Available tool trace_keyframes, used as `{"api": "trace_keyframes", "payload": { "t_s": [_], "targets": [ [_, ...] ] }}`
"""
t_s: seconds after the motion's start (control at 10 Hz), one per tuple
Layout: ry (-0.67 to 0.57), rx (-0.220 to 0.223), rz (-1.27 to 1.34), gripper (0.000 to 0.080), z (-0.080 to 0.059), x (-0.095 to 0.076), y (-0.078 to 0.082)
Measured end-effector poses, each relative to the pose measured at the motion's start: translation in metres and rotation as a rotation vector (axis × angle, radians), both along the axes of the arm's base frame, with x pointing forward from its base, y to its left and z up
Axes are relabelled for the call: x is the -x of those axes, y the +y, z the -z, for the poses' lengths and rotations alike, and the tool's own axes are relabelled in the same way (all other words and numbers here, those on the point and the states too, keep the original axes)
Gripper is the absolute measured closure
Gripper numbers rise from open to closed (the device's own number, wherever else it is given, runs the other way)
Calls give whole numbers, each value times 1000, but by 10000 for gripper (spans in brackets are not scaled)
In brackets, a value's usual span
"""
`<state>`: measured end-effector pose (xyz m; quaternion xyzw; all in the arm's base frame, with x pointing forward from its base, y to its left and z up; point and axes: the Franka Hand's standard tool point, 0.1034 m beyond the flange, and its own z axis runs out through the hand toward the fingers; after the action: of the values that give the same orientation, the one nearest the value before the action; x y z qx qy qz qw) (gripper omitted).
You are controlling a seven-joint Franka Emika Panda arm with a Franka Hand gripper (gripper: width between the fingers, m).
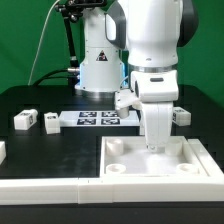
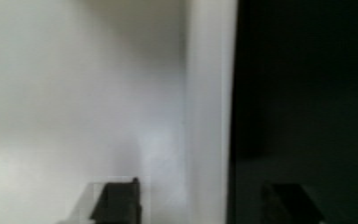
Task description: Assemble one leg
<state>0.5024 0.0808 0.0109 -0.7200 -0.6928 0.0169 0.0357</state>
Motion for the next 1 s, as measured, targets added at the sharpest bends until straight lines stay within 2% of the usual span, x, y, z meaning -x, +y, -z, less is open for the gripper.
{"api": "trace_keyframes", "payload": {
  "t_s": [0.1, 0.2, 0.7, 1.0],
  "targets": [
    [0, 0, 0, 332, 0, 0, 0],
    [0, 0, 0, 189, 0, 0, 0],
    [-1, 2, 11, 151, -1, 0, 0],
    [-5, 28, 90, 150, -30, 19, 8]
  ]
}}
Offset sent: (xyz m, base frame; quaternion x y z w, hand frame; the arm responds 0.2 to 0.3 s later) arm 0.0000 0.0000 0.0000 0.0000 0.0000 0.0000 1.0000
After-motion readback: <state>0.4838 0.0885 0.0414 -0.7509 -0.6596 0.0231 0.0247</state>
